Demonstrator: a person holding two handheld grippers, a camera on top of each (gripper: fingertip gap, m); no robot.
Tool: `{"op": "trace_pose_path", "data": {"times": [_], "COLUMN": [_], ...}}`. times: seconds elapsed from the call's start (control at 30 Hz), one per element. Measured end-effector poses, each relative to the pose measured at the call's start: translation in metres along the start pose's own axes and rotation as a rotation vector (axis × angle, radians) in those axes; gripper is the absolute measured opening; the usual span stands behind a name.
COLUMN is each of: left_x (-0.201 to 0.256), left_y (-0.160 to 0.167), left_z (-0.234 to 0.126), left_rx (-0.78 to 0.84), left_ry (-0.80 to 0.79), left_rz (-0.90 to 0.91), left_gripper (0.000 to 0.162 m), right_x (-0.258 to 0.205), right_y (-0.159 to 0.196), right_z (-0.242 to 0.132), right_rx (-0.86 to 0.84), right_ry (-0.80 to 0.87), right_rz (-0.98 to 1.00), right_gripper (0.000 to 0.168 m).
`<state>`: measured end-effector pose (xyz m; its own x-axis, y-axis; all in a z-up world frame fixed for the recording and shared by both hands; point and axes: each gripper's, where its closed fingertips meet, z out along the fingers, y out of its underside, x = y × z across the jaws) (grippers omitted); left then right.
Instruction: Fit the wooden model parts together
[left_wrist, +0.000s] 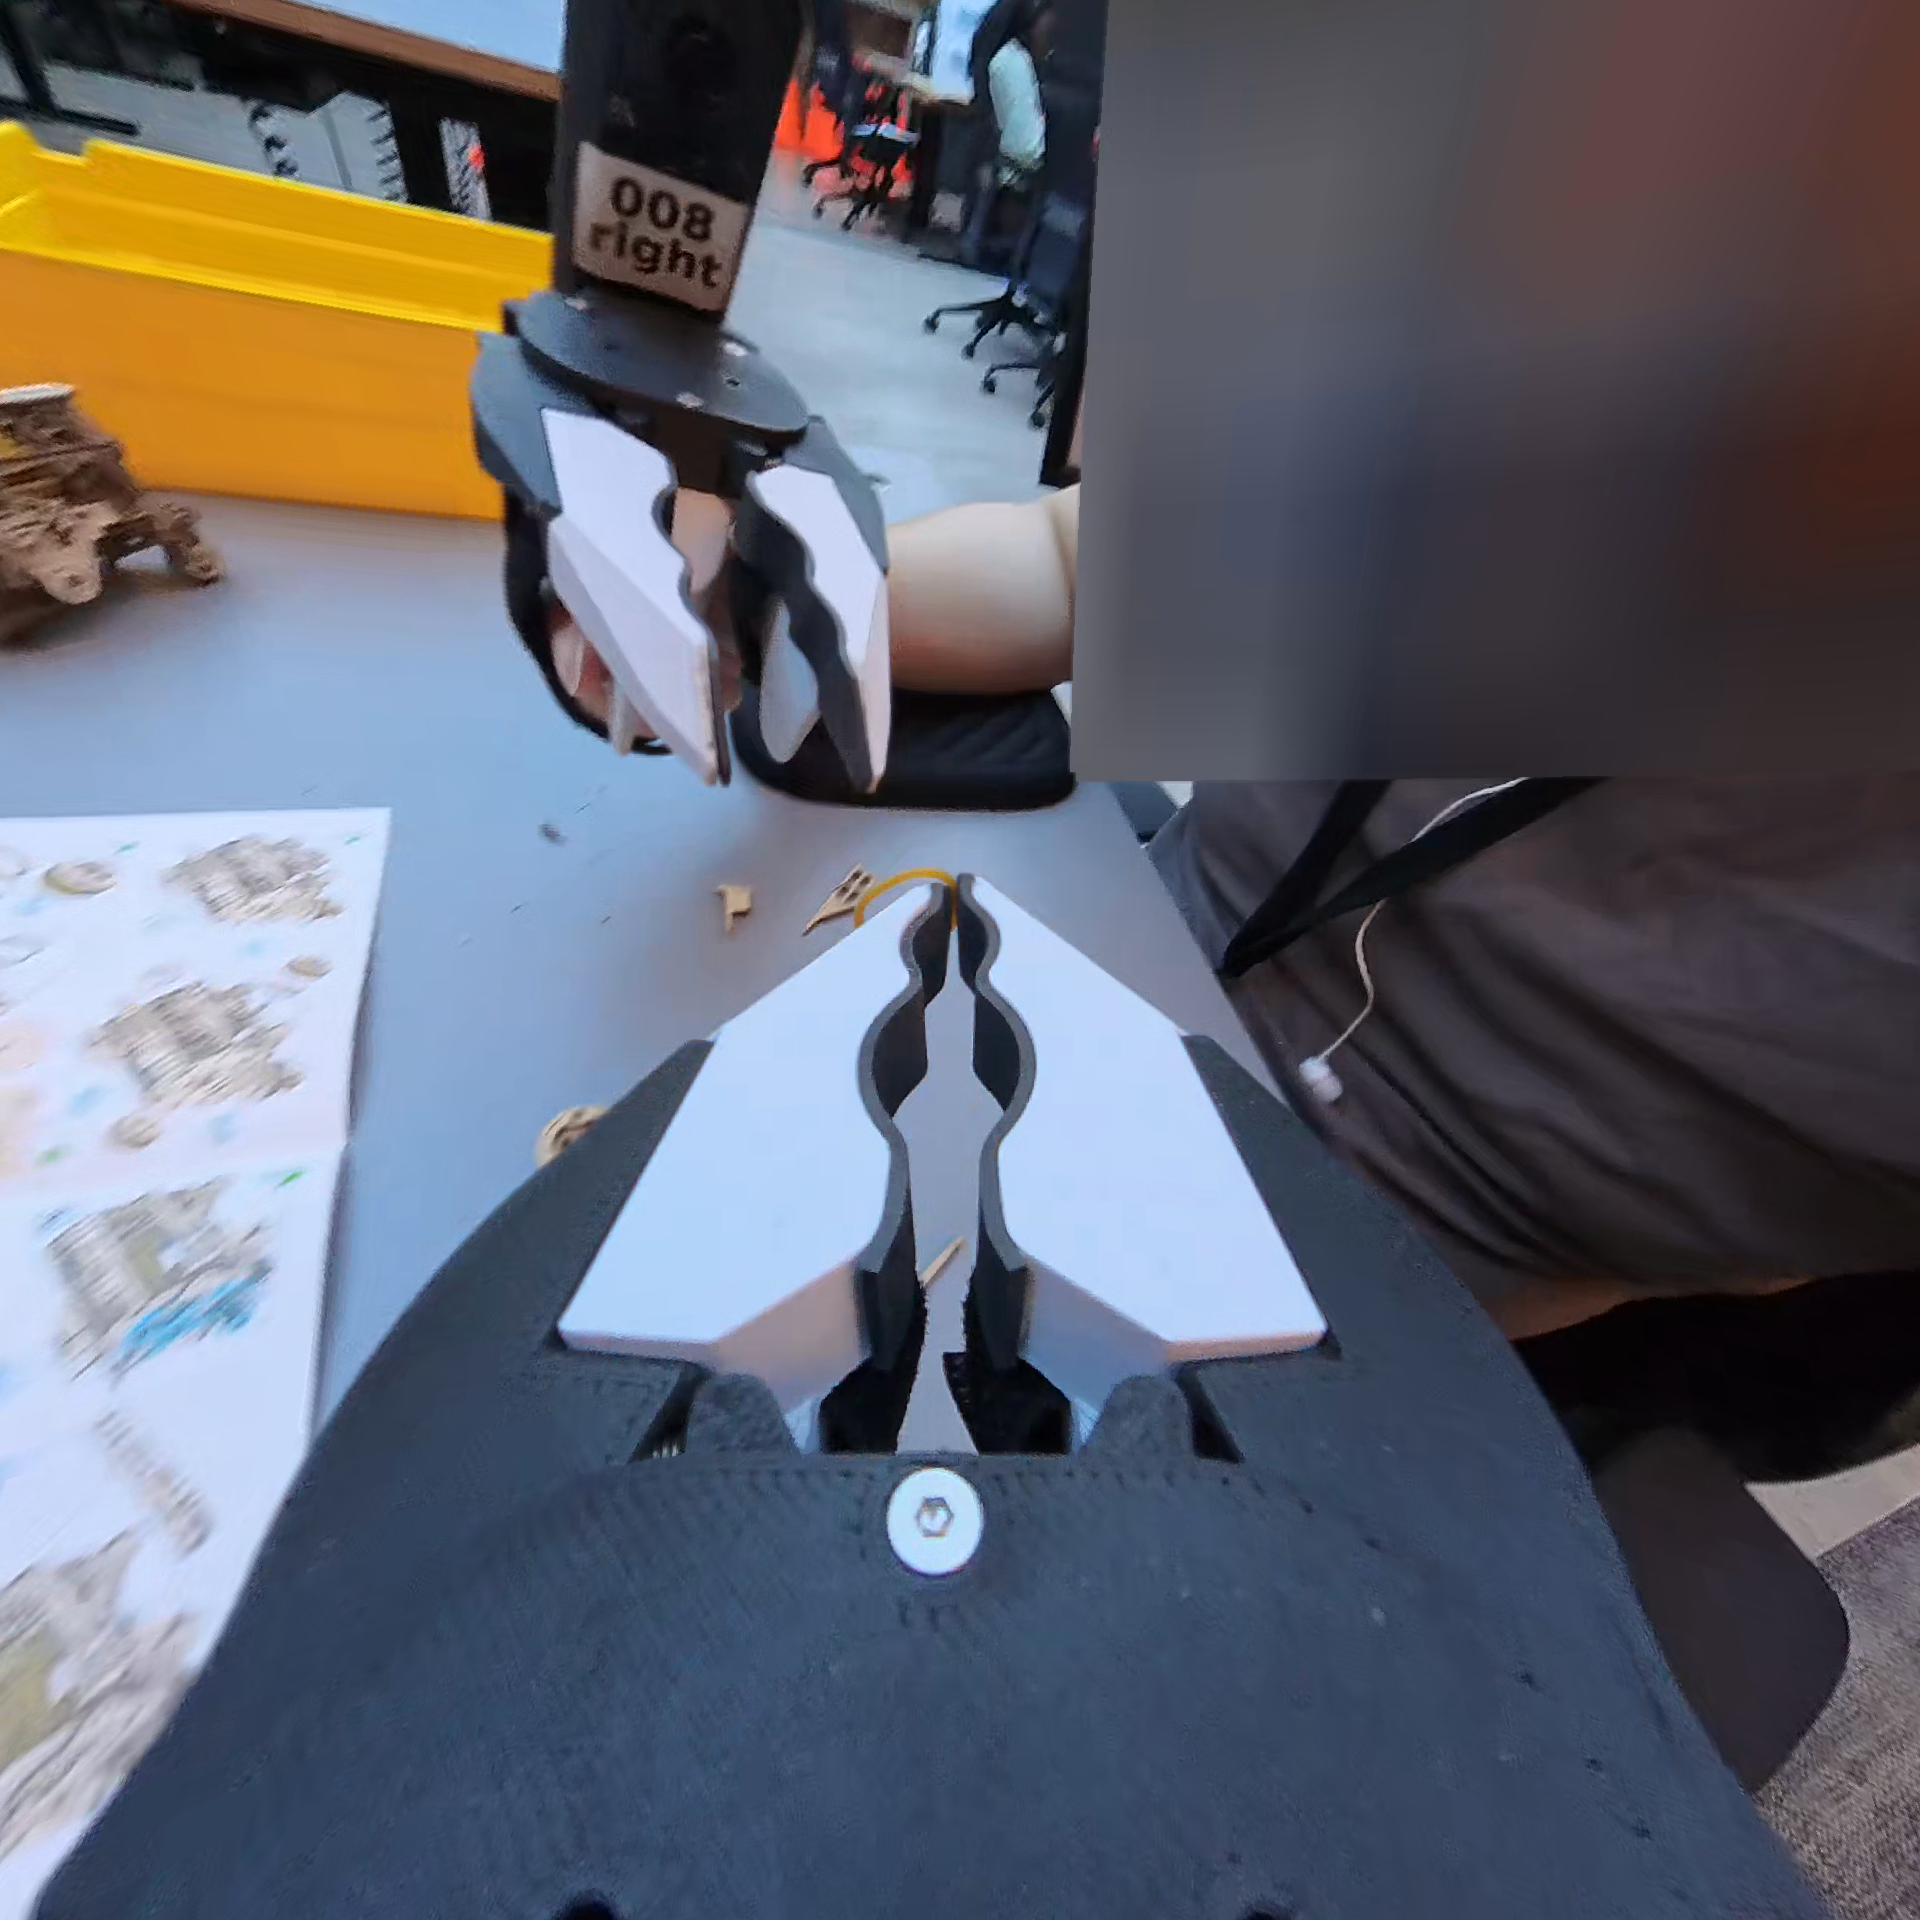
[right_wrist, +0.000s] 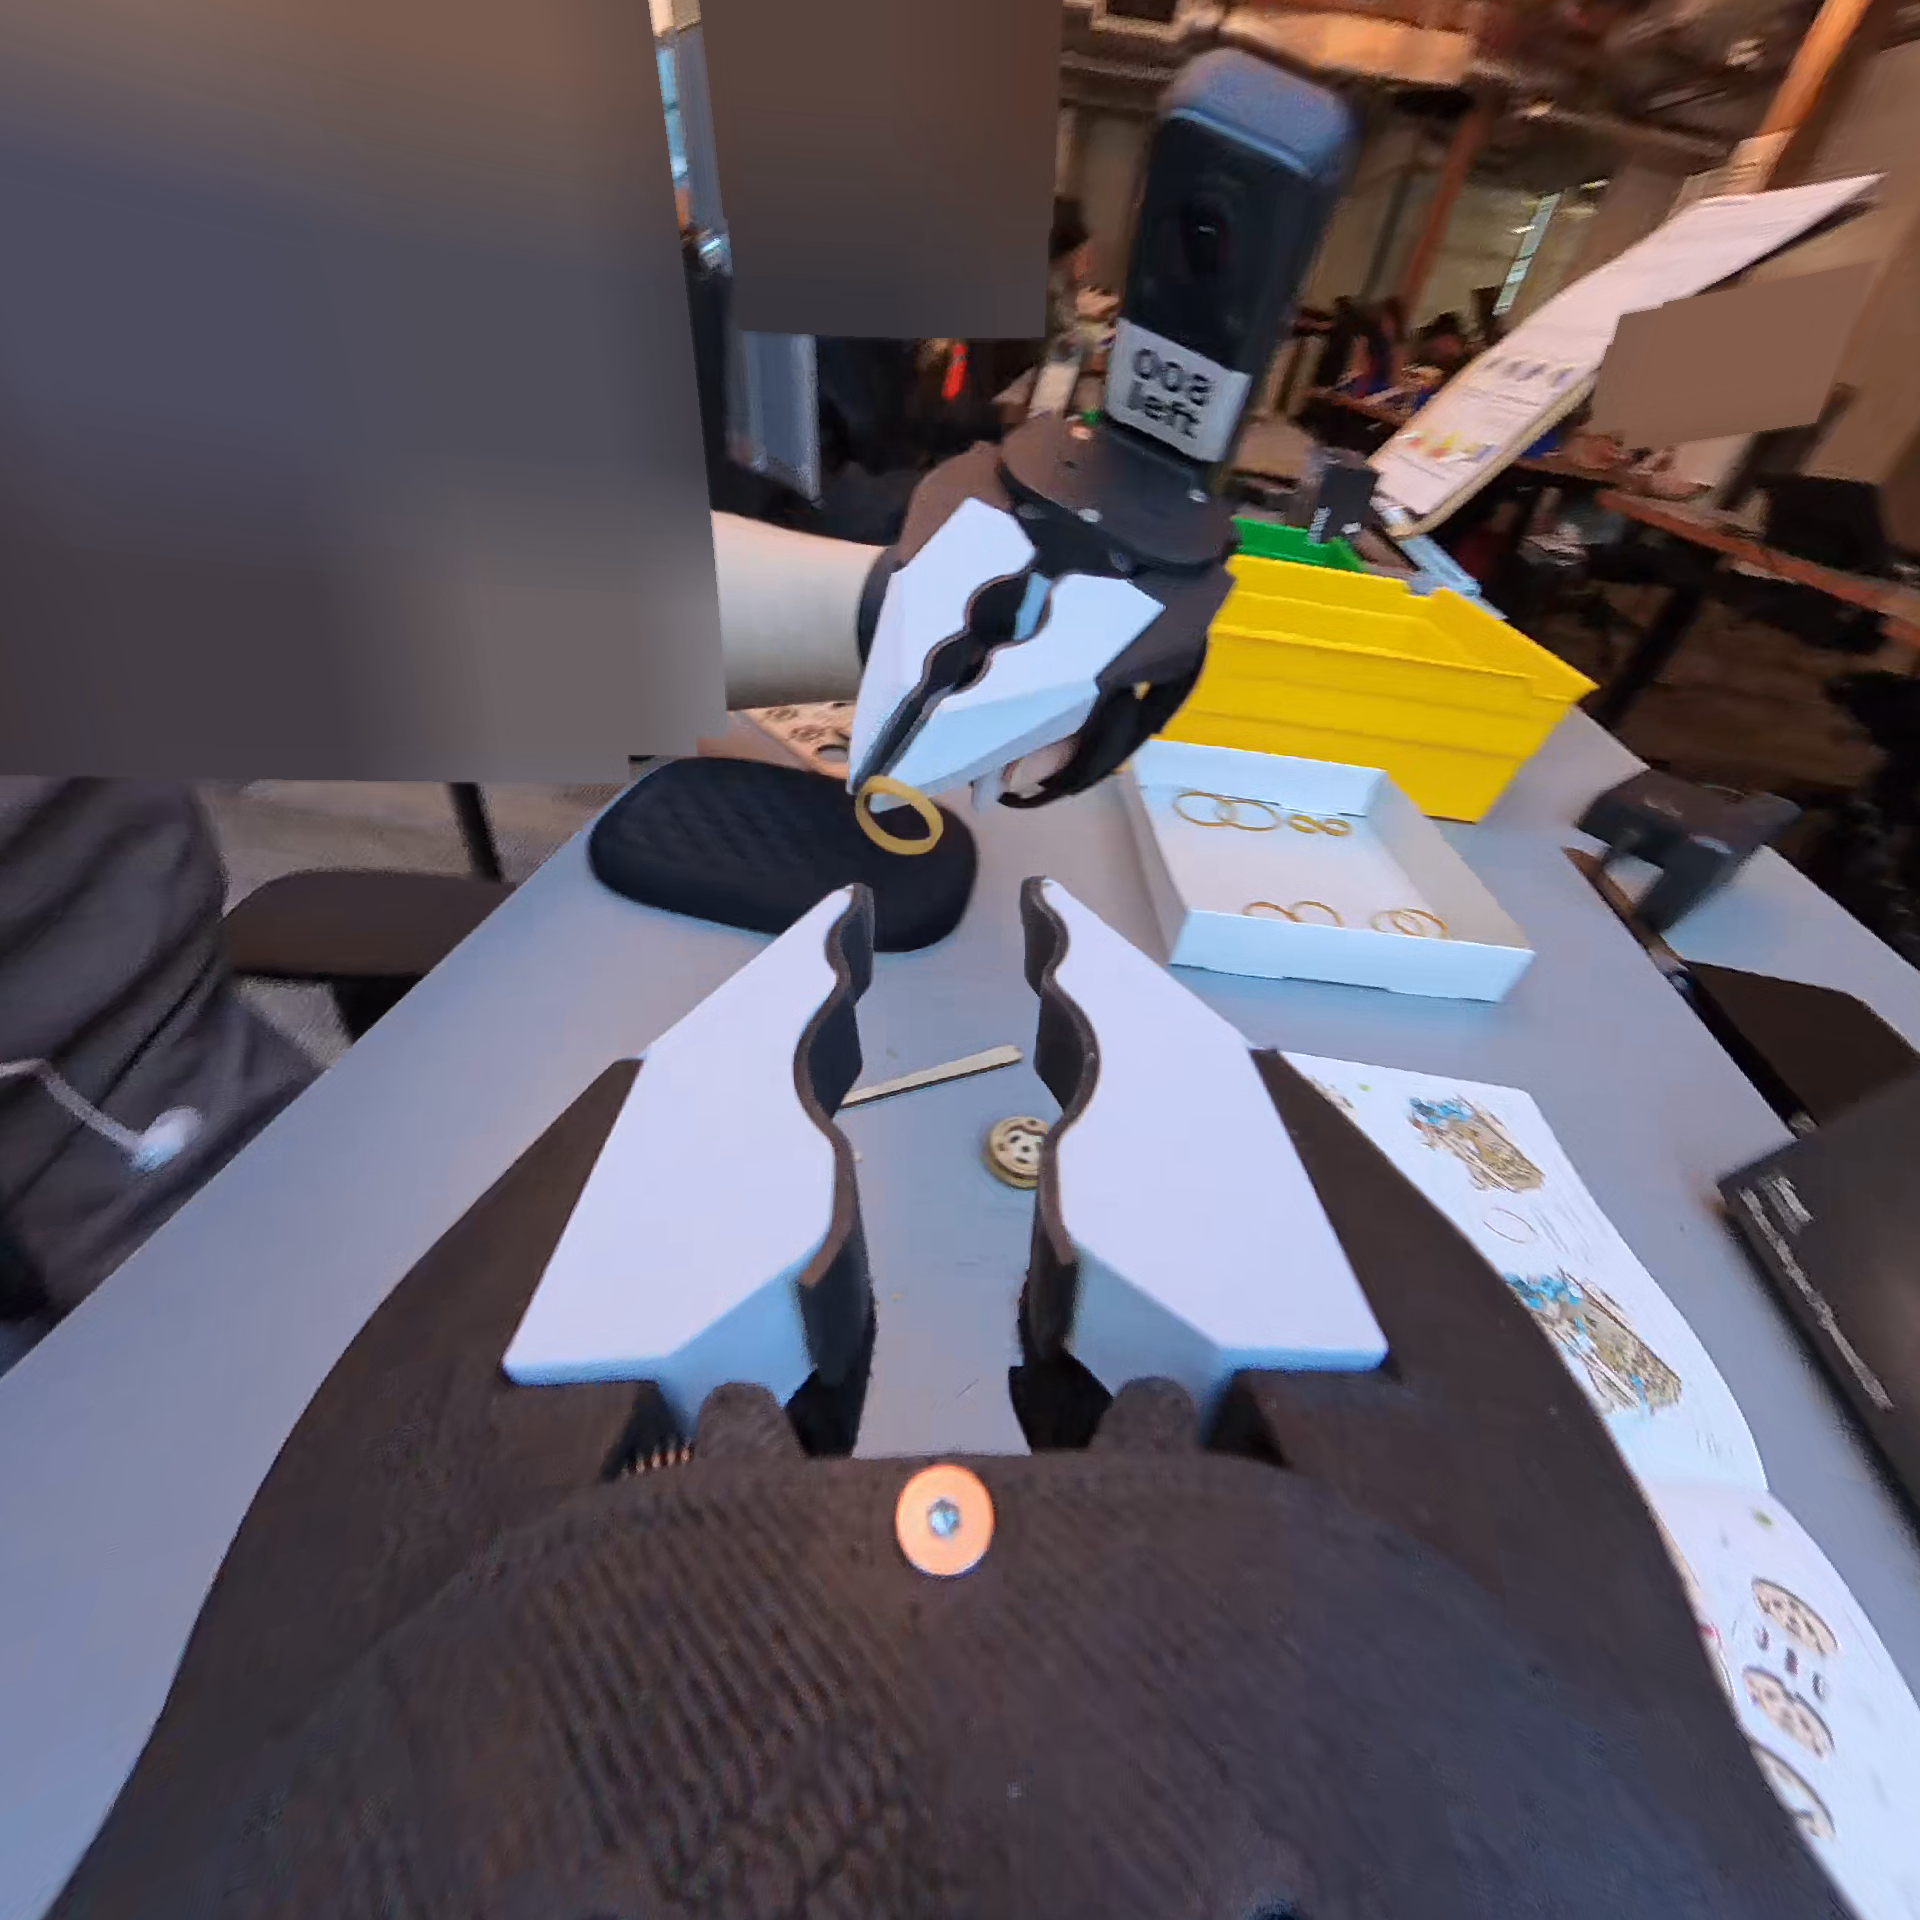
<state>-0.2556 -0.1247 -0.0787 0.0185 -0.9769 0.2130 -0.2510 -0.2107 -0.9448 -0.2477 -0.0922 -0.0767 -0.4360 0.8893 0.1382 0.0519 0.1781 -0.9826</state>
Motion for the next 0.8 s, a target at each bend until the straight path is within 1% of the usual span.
{"op": "trace_pose_path", "data": {"times": [0.03,0.1,0.2,0.3,0.37,0.47,0.53,0.57,0.6,0.67,0.7,0.77,0.8], "left_x": [0.006,0.012,0.015,0.019,0.02,0.018,0.013,0.011,0.009,-0.002,-0.01,-0.025,-0.029], "left_y": [-0.003,-0.009,-0.012,-0.019,-0.019,-0.02,-0.019,-0.019,-0.019,-0.012,-0.007,0.001,0.003], "left_z": [0.007,0.016,0.026,0.029,0.032,0.033,0.03,0.026,0.023,0.016,0.014,0.007,0.004], "left_rx": [0.028,0.075,0.105,0.165,0.172,0.17,0.162,0.169,0.177,0.17,0.156,0.153,0.167], "left_ry": [0.022,0.052,0.07,0.109,0.123,0.121,0.084,0.067,0.046,-0.028,-0.081,-0.188,-0.222], "left_rz": [0.002,0.001,-0.001,-0.014,-0.014,-0.018,-0.012,-0.008,-0.009,-0.014,-0.015,-0.025,-0.034], "left_gripper": [0.0,0.0,0.0,0.0,0.0,0.0,0.0,0.0,0.0,0.0,0.0,0.0,0.0], "right_x": [-0.009,-0.021,-0.035,-0.035,-0.035,-0.032,-0.01,0.013,0.032,0.037,0.042,0.046,0.042], "right_y": [0.0,0.001,-0.004,-0.011,-0.015,-0.01,0.011,0.032,0.057,0.095,0.112,0.14,0.15], "right_z": [0.0,0.002,0.002,-0.001,-0.003,-0.005,-0.007,-0.006,-0.006,0.0,0.002,0.005,0.006], "right_rx": [-0.023,-0.044,0.005,0.055,0.09,0.085,0.025,-0.058,-0.161,-0.322,-0.403,-0.534,-0.587], "right_ry": [-0.038,-0.105,-0.202,-0.23,-0.257,-0.271,-0.177,-0.056,0.057,0.088,0.129,0.179,0.164], "right_rz": [-0.011,0.032,0.122,0.185,0.227,0.248,0.269,0.276,0.264,0.227,0.211,0.183,0.175], "right_gripper": [0.028,0.028,0.027,0.027,0.026,0.028,0.028,0.025,0.029,0.035,0.037,0.042,0.045]}}
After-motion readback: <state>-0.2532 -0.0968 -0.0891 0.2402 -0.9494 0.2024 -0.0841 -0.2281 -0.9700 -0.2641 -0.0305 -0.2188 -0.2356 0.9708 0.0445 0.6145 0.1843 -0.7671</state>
